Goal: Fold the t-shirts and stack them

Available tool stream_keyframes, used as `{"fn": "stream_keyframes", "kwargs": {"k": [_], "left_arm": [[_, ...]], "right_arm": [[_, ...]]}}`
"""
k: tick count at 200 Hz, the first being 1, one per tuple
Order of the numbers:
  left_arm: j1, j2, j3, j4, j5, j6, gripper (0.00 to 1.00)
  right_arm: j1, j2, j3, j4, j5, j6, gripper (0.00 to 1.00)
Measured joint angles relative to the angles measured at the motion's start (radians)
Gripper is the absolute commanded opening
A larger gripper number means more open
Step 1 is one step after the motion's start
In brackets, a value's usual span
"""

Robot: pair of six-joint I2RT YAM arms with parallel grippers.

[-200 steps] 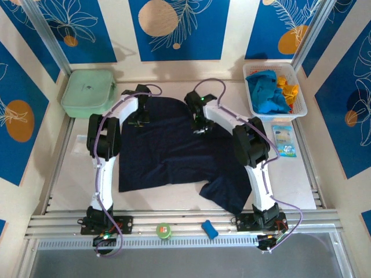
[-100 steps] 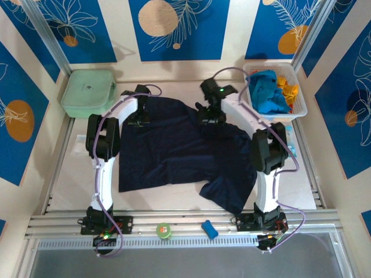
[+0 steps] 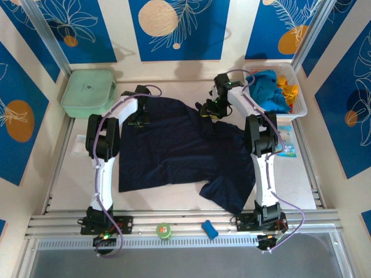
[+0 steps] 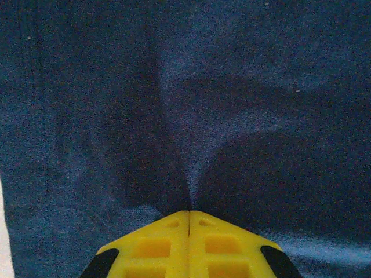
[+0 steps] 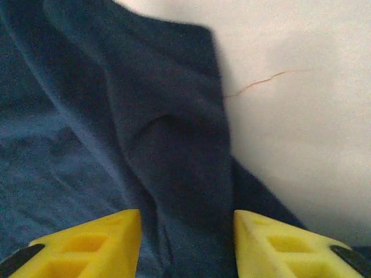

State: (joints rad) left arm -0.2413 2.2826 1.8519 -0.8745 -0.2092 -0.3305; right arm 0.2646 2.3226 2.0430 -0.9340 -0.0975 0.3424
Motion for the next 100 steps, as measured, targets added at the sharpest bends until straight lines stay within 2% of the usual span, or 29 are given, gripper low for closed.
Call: {"fn": "stream_keyframes", "kwargs": {"k": [29,100], "left_arm": [[0.0,-0.002,-0.002,0.0,0.0,0.0,0.0],[0.0,-0.017,-0.034,0.02,0.0,0.0,0.0]], "right_arm": [[0.051,-0.014,-0.033,0.031,-0.043,0.008,0.41],[0.285,-0.146,-0.221,0.104,-0.087,0.107,0.42]]}}
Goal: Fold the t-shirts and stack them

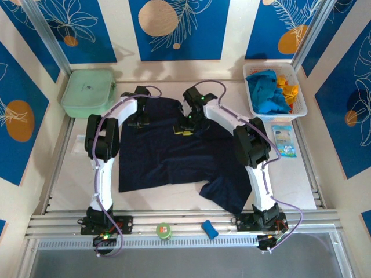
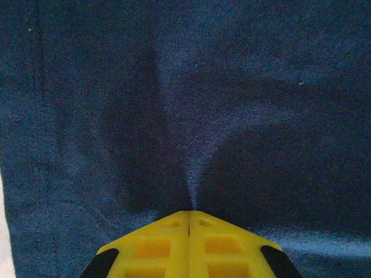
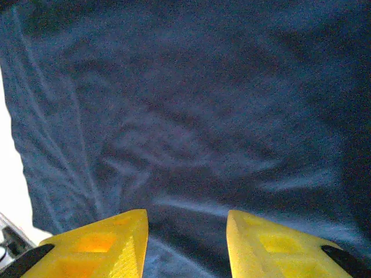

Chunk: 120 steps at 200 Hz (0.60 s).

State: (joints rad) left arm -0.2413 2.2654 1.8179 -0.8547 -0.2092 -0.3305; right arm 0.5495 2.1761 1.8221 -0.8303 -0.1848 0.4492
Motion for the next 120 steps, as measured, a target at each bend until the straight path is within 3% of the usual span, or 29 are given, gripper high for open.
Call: {"fn": "stream_keyframes", "kwargs": {"k": [30,64,120], "left_arm": [[0.0,0.0,0.0,0.002,0.0,0.0,0.0],[0.0,-0.002,-0.003,0.003,0.0,0.0,0.0],[0.0,-0.005,-0.007,0.005,0.001,0.0,0.0]], "right_arm": [[-0.01,-0.013,-0.036,-0.002,0.025,0.018,0.44],[-0.105,-0.074,-0.025,-0.029,0.068,0.015,0.45],[-0.22,-0.007,0.244,-0.098,0.142,-0.093,0.54]]}}
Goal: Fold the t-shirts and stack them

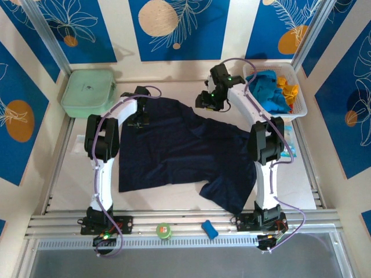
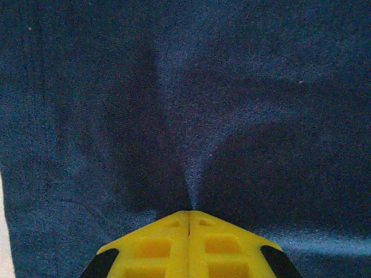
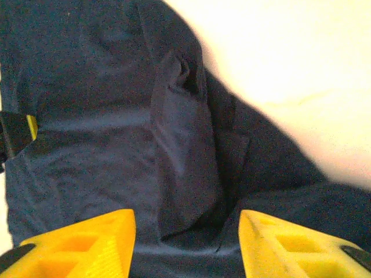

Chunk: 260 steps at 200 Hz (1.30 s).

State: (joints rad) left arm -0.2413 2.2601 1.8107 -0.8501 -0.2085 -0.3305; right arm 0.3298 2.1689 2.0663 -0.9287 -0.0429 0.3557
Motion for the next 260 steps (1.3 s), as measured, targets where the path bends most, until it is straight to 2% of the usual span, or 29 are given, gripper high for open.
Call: {"fn": "stream_keyframes", "kwargs": {"k": [51,85,97,107,127,160,190,210,224,248,252,260], "left_arm": [[0.0,-0.001,-0.002,0.002,0.0,0.0,0.0],[0.0,-0.002,-0.004,0.002,0.0,0.0,0.0],[0.0,-0.004,-0.006,0.002,0.0,0.0,0.0],[0.0,-0.006,-0.009,0.002,0.0,0.0,0.0],[0.0,-0.006,-0.011,0.002,0.0,0.0,0.0],[0.0,-0.009,-0.017,0.006,0.0,0.0,0.0],[0.0,-0.016,-0.026,0.01,0.0,0.0,0.0],[0.0,-0.02,-0.031,0.008,0.0,0.0,0.0],[0.0,-0.021,-0.031,0.007,0.0,0.0,0.0],[0.0,-0.021,-0.031,0.005,0.0,0.0,0.0],[0.0,-0.021,-0.031,0.005,0.0,0.0,0.0],[0.0,-0.021,-0.031,0.005,0.0,0.0,0.0]], "right_arm": [[0.053,0.207,0.183,-0.034,0.074,-0.089,0.6],[0.075,0.291,0.247,-0.051,0.096,-0.089,0.51],[0.076,0.303,0.251,-0.056,0.095,-0.085,0.46],[0.076,0.306,0.251,-0.056,0.092,-0.087,0.35],[0.076,0.307,0.251,-0.056,0.092,-0.077,0.0],[0.076,0.306,0.25,-0.055,0.122,-0.056,0.0],[0.077,0.281,0.269,-0.057,0.305,-0.082,0.0],[0.066,0.279,0.364,-0.017,0.504,-0.156,0.0],[0.048,0.291,0.454,0.081,0.678,-0.248,0.0],[0.007,0.38,0.637,0.337,0.925,-0.448,0.61],[0.002,0.403,0.672,0.375,0.958,-0.481,0.67],[-0.01,0.443,0.723,0.421,1.009,-0.523,0.71]]}}
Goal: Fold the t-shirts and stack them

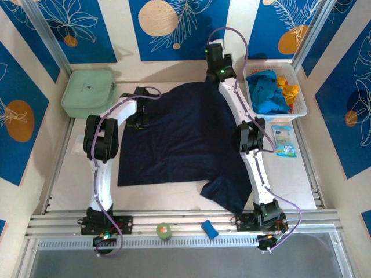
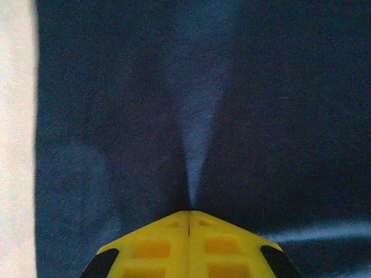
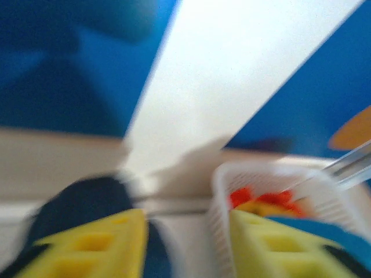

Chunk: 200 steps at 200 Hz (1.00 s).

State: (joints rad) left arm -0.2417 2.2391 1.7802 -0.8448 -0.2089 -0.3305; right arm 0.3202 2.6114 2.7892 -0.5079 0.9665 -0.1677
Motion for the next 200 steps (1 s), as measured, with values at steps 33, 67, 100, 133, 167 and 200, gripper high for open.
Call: {"fn": "stream_keyframes", "kwargs": {"k": [33,67,100,133,167,200], "left_arm": [[0.0,-0.003,-0.009,0.001,0.0,0.0,0.0],[0.0,-0.011,-0.02,0.001,-0.005,0.0,0.0],[0.0,-0.024,-0.028,-0.009,-0.062,-0.003,0.0],[0.005,-0.025,-0.031,-0.019,-0.114,-0.021,0.0],[0.023,-0.024,-0.045,-0.029,-0.126,-0.045,0.0],[0.05,-0.017,-0.048,-0.03,-0.129,-0.064,0.0]], "right_arm": [[-0.009,0.029,-0.044,-0.079,0.065,0.061,0.75],[0.013,-0.156,-0.484,-0.174,-0.01,0.252,0.67],[0.024,-0.389,-0.824,-0.21,-0.133,0.408,0.53],[0.02,-0.608,-1.066,-0.214,-0.246,0.541,0.45],[0.016,-0.718,-1.328,-0.213,-0.344,0.657,0.35],[-0.013,-0.723,-1.569,-0.208,-0.479,0.752,0.3]]}}
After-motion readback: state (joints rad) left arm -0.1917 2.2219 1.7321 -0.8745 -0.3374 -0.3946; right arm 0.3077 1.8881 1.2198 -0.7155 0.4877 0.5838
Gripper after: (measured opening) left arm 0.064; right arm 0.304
